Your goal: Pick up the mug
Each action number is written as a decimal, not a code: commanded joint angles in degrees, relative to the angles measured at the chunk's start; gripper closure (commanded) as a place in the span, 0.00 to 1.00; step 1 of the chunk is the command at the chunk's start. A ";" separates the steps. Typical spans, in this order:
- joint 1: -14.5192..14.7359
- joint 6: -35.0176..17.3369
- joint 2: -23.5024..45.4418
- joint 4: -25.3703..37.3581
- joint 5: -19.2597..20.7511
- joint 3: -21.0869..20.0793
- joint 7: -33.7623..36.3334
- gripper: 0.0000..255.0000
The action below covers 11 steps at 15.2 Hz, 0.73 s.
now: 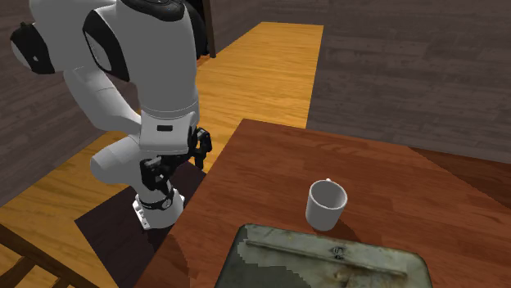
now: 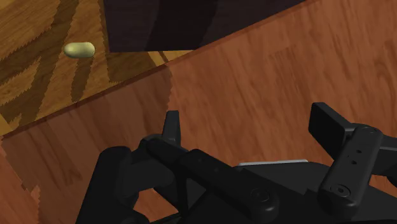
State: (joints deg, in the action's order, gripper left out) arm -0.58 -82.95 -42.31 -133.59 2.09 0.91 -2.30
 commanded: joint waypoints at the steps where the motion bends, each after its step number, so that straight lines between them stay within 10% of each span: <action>1: 0.00 0.00 0.00 0.00 0.00 0.00 0.00 0.00; 11: 2.65 -8.20 19.52 11.19 -5.21 -4.80 5.93 0.00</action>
State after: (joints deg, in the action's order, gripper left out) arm 1.83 -90.35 -24.66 -123.46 -2.70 -3.48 3.11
